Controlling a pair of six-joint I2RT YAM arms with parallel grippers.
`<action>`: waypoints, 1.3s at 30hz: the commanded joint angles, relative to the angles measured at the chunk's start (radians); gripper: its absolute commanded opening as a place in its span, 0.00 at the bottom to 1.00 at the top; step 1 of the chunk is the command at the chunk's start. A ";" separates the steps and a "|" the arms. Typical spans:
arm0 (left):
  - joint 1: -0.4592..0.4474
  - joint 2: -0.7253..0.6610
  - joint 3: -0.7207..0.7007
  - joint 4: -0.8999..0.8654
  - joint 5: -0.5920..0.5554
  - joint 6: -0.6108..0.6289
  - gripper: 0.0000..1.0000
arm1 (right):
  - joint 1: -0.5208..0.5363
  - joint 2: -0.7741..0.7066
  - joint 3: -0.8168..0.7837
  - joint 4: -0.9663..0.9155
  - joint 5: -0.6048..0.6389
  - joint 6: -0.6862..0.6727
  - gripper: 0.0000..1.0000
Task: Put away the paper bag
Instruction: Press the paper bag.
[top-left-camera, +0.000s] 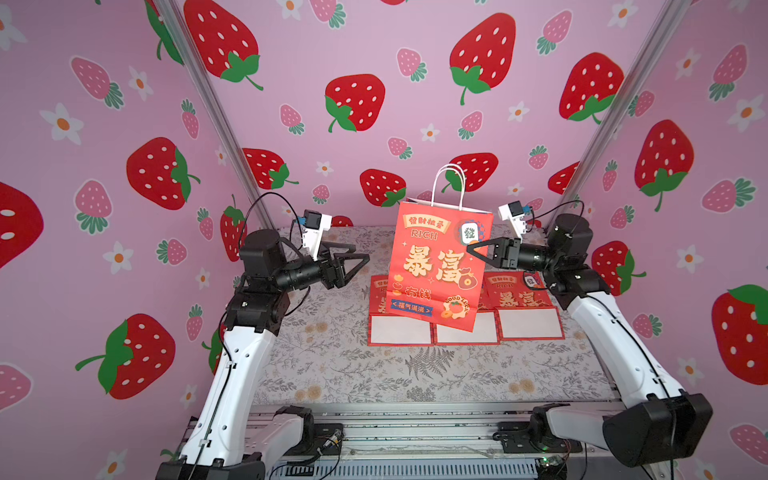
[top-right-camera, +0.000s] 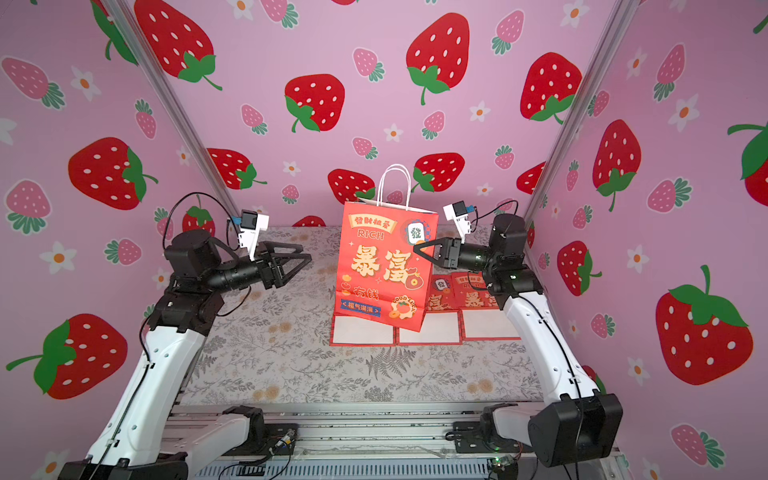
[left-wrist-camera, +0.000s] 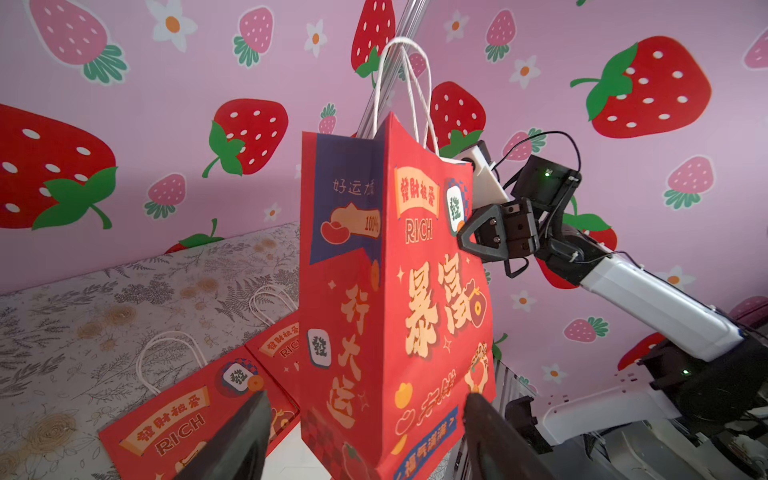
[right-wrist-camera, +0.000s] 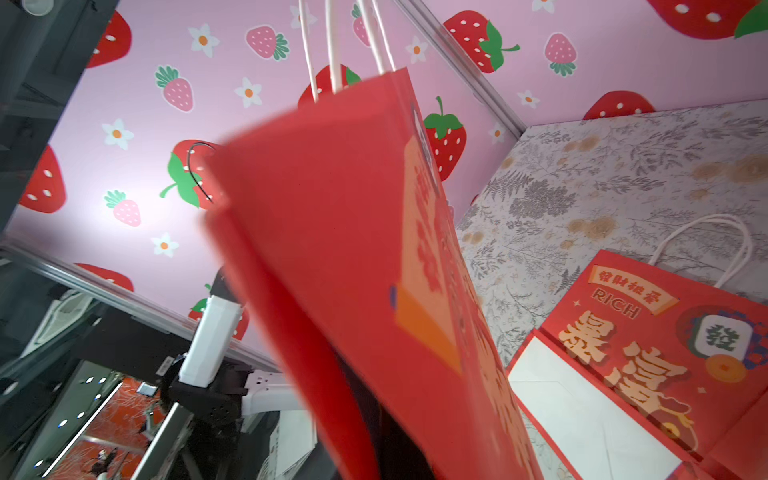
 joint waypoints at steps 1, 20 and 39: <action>0.014 0.074 -0.032 0.006 0.111 0.011 0.76 | -0.012 0.001 0.072 0.083 -0.172 0.117 0.00; -0.137 0.115 -0.129 0.316 0.365 -0.040 0.85 | 0.002 0.032 0.295 0.099 -0.293 0.198 0.00; -0.254 0.192 -0.002 0.117 0.319 0.095 0.83 | 0.052 0.007 0.246 0.214 -0.198 0.252 0.00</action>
